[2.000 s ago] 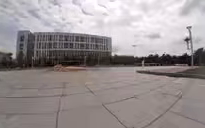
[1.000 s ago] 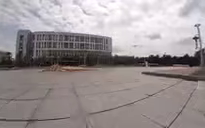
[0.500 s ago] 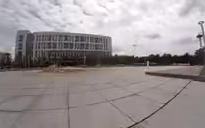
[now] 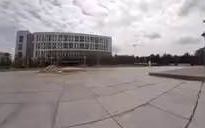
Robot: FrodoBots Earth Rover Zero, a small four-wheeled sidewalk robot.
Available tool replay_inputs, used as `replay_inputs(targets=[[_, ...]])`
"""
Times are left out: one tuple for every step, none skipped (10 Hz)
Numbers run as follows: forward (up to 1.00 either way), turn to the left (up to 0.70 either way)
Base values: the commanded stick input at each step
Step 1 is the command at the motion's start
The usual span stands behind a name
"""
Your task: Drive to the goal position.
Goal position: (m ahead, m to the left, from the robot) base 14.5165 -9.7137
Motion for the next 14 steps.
replay_inputs(targets=[[1.00, 0.01], [1.00, 0.00], [1.00, -0.14], [1.00, -0.27], [1.00, -0.40], [1.00, -0.22], [1.00, 0.00], [1.00, 0.00], [1.00, 0.00], [1.00, 0.00], [1.00, 0.00], [1.00, 0.00], [1.00, -0.19], [1.00, -0.32]])
